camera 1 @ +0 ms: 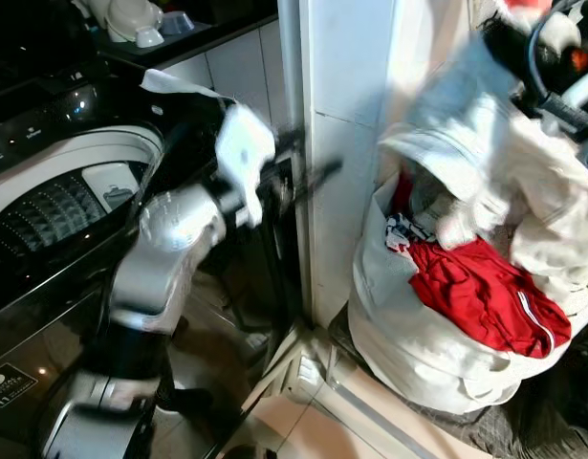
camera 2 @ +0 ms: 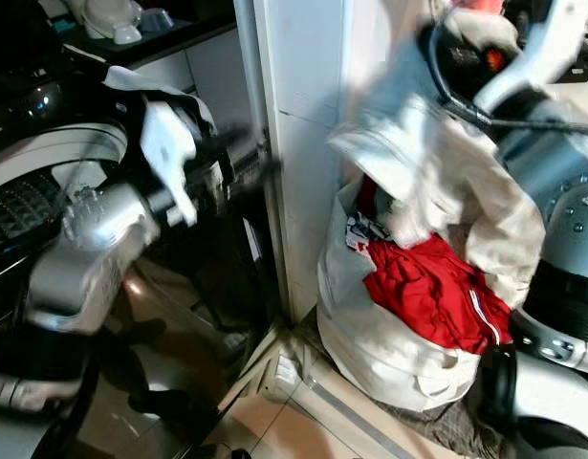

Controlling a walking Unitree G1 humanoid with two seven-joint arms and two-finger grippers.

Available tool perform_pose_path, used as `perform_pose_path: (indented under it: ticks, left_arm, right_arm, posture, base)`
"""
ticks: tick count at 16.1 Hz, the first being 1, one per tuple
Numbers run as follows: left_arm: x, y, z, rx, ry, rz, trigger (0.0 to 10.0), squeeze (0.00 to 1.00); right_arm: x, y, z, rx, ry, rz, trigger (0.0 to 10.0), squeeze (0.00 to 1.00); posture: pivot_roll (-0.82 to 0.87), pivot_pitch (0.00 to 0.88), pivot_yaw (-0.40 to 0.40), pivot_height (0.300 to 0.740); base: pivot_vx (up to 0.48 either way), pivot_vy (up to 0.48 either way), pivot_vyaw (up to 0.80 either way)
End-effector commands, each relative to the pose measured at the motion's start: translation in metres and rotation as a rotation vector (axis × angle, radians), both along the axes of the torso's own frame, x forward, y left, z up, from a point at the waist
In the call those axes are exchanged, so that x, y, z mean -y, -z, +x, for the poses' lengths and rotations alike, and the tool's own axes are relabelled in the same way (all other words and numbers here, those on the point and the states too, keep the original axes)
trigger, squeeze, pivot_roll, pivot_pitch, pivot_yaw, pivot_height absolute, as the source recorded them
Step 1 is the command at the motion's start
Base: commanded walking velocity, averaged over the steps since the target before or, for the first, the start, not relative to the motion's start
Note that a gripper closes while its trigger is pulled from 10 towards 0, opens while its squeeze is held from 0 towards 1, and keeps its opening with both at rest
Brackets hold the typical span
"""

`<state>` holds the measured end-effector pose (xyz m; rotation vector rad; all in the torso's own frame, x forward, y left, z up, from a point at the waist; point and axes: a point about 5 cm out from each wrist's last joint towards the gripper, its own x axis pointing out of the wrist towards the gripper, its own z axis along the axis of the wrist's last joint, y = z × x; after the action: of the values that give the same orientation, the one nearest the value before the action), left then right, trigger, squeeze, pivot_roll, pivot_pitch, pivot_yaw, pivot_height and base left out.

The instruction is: Clothes washing

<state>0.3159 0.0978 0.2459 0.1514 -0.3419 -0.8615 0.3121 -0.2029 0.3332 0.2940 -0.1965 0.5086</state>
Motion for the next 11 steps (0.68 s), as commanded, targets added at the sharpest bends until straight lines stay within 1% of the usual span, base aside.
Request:
perform_pose_path:
  ticks: [1, 2, 4, 5, 6, 8, 9, 11]
  left_arm:
    - [0.0, -0.014, 0.001, 0.027, 0.011, -0.061, 10.0, 1.0]
    - [0.007, -0.028, -0.001, 0.068, 0.046, -0.111, 10.0, 1.0]
    - [0.013, -0.032, -0.002, 0.072, 0.069, -0.134, 10.0, 1.0]
    - [0.017, -0.032, -0.004, 0.055, 0.094, -0.153, 10.0, 1.0]
    - [0.025, -0.029, -0.008, 0.014, 0.142, -0.166, 10.0, 1.0]
    - [0.036, -0.017, -0.014, -0.051, 0.197, -0.141, 10.0, 1.0]
    - [0.04, -0.008, -0.015, -0.091, 0.206, -0.096, 10.0, 1.0]
    - [0.043, 0.003, -0.015, -0.154, 0.194, -0.08, 10.0, 1.0]
  right_arm:
    - [-0.018, -0.007, -0.004, 0.022, -0.101, 0.039, 0.0, 0.0]
    - [-0.04, 0.001, -0.002, -0.016, -0.181, 0.064, 0.0, 0.0]
    - [-0.05, 0.009, -0.001, -0.049, -0.209, 0.048, 0.0, 0.0]
    - [-0.057, 0.013, 0.0, -0.067, -0.229, 0.049, 0.0, 0.0]
    - [-0.065, 0.014, 0.0, -0.082, -0.258, 0.064, 0.0, 0.0]
    - [-0.079, 0.012, -0.002, -0.093, -0.31, 0.1, 0.0, 0.0]
    - [-0.083, 0.01, -0.002, -0.092, -0.332, 0.121, 0.0, 0.0]
    - [-0.089, 0.007, -0.004, -0.09, -0.371, 0.151, 0.0, 0.0]
  posture:
    - [-0.02, 0.0, 0.104, 0.74]
    - [-0.02, 0.0, 0.098, 0.74]
    - [-0.01, 0.0, 0.093, 0.74]
    - [-0.01, 0.0, 0.089, 0.74]
    - [0.0, 0.0, 0.085, 0.74]
    - [0.0, 0.0, 0.077, 0.74]
    - [0.0, 0.0, 0.076, 0.74]
    - [0.01, 0.0, 0.075, 0.74]
  base:
    - [0.0, 0.0, 0.0]
    - [0.0, 0.0, 0.0]
    - [0.0, 0.0, 0.0]
    - [0.0, 0.0, 0.0]
    - [0.0, 0.0, 0.0]
    - [0.0, 0.0, 0.0]
    - [0.0, 0.0, 0.0]
    - [0.0, 0.0, 0.0]
